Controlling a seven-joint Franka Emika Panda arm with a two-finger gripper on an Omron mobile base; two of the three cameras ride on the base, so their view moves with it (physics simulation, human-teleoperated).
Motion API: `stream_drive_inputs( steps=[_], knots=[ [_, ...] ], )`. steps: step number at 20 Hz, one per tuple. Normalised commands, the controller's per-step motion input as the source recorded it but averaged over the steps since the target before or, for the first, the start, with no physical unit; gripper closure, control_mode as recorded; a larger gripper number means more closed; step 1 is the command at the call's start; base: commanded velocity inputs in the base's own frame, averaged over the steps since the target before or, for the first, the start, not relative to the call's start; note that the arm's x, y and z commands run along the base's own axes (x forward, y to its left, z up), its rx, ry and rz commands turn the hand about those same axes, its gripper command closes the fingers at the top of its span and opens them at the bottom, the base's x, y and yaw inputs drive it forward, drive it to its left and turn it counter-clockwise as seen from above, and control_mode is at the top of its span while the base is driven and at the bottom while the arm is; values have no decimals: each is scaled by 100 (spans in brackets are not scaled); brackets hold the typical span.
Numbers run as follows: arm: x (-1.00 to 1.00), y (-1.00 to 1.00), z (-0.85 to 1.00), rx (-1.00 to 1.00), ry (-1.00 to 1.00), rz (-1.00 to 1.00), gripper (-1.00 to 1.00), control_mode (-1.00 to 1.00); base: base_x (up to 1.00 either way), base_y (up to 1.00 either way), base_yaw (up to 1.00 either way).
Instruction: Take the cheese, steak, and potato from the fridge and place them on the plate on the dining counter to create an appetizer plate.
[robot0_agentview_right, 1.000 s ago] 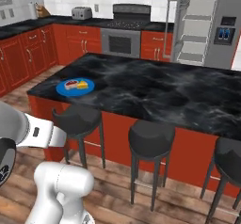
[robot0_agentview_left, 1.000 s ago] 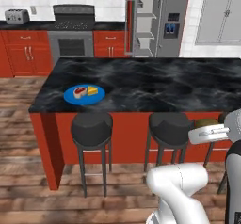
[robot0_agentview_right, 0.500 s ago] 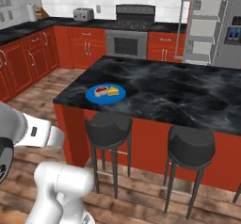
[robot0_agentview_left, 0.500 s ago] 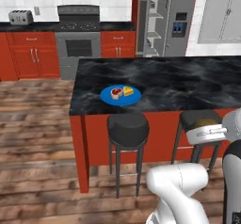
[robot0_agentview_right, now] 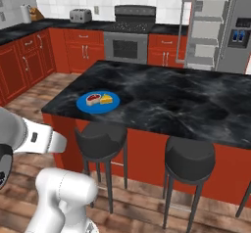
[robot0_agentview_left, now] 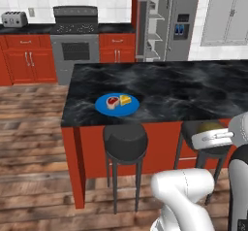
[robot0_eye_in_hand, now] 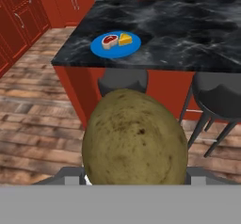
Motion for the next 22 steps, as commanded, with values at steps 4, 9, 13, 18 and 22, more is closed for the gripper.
stream_drive_inputs(
  steps=[4, 9, 13, 18, 22],
  knots=[
    [0, 0, 0, 0, 0, 0, 100, 100, 65, -14, 0],
    [0, 0, 0, 0, 0, 0, 100, 100, 78, 14, -1],
    [0, 0, 0, 0, 0, 0, 100, 100, 82, 39, -3],
    [0, 0, 0, 0, 0, 0, 100, 100, 63, 46, -5],
    [0, 0, 0, 0, 0, 0, 100, 100, 49, 49, -7]
  ],
)
